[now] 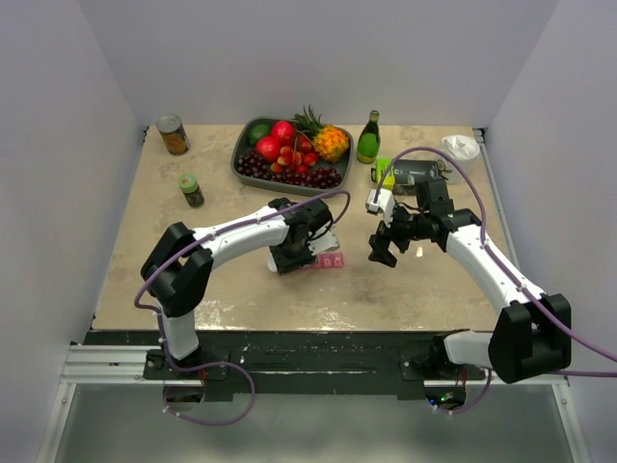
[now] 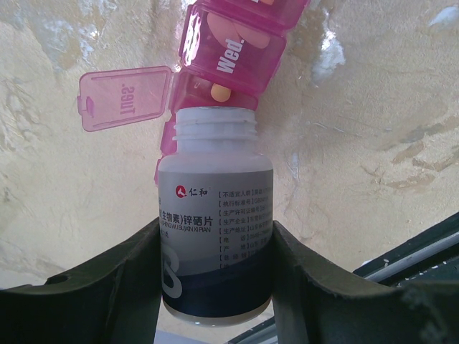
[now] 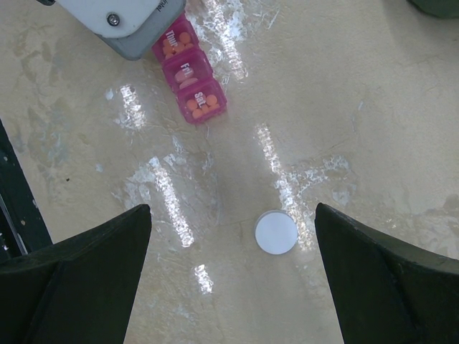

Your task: Sort the pills into containers

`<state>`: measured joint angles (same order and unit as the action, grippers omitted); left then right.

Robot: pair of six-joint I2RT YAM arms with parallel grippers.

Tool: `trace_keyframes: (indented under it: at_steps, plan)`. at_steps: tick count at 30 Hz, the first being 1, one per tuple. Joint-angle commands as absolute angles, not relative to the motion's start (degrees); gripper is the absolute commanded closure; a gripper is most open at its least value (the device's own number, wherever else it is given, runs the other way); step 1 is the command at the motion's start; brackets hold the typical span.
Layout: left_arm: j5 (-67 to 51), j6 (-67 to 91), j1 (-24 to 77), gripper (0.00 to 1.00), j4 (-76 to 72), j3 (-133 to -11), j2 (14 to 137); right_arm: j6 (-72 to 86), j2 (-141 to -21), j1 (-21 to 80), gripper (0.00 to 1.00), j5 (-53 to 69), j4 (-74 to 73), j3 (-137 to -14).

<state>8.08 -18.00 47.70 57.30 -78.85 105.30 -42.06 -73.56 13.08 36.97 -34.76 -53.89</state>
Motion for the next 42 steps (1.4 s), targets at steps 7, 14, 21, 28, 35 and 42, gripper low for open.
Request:
trace_keyframes:
  at_steps: [7,14,21,28,35,42]
  plan:
    - [8.1,-17.8,47.7,1.0,58.0,-80.6,104.7,-42.7,-73.7,12.8,0.01,37.6,-34.5,-53.7]
    - [5.8,-16.6,46.9,1.0,57.9,-81.3,104.5,-42.8,-73.7,12.8,0.01,37.6,-34.5,-53.7]
    - [5.4,-16.0,46.2,1.0,57.7,-81.3,104.4,-42.8,-73.7,12.7,0.01,37.6,-34.6,-53.7]
    - [5.2,-15.2,45.7,1.0,57.9,-81.0,104.7,-42.8,-73.7,12.8,0.01,37.5,-34.5,-53.6]
    - [4.2,-14.4,45.1,1.0,57.9,-81.0,104.8,-42.8,-73.7,12.7,0.01,37.5,-34.6,-53.7]
    - [1.9,-12.9,43.7,1.0,57.5,-81.2,104.9,-42.8,-73.7,12.6,0.01,37.6,-34.6,-53.5]
